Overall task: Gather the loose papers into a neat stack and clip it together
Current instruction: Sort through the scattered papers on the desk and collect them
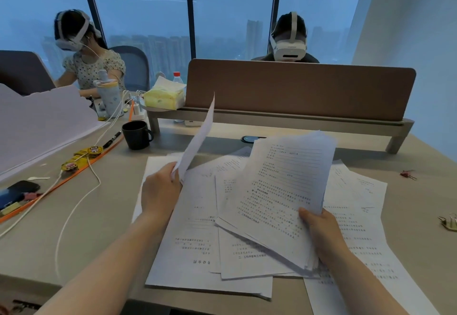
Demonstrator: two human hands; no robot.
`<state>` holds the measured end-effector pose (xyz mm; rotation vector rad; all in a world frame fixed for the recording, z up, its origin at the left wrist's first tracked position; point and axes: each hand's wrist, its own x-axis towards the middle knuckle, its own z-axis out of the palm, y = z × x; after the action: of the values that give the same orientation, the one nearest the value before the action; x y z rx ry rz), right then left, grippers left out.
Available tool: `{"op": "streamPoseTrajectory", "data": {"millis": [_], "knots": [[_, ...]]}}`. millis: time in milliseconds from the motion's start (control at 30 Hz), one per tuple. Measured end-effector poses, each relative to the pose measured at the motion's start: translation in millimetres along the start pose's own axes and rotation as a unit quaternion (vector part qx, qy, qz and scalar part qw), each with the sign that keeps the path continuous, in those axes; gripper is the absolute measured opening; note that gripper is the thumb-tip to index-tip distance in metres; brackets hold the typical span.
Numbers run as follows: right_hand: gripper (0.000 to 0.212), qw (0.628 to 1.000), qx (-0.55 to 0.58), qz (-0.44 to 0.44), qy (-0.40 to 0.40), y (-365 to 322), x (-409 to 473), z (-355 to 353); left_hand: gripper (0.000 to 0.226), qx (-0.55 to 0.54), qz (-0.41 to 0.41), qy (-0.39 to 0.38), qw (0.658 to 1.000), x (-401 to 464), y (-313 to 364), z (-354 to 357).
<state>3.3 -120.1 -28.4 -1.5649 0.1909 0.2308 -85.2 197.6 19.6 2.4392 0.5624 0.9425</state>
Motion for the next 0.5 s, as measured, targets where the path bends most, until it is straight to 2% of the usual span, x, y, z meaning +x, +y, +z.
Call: {"op": "streamPoseTrajectory", "data": {"millis": [200, 367, 500], "knots": [[0.021, 0.999, -0.003, -0.001, -0.032, -12.3, -5.9, 4.0, 0.028, -0.045, 0.112, -0.001, 0.993, -8.2, 53.6, 2.2], [0.030, 0.998, 0.018, 0.022, -0.047, -15.9, -11.5, 7.7, 0.031, -0.037, 0.167, -0.085, 0.981, -41.4, 72.4, 38.9], [0.037, 0.999, 0.000, 0.024, -0.030, -12.8, -14.4, 3.0, 0.037, -0.057, 0.166, -0.178, 0.968, -68.4, 83.8, 61.7]]}}
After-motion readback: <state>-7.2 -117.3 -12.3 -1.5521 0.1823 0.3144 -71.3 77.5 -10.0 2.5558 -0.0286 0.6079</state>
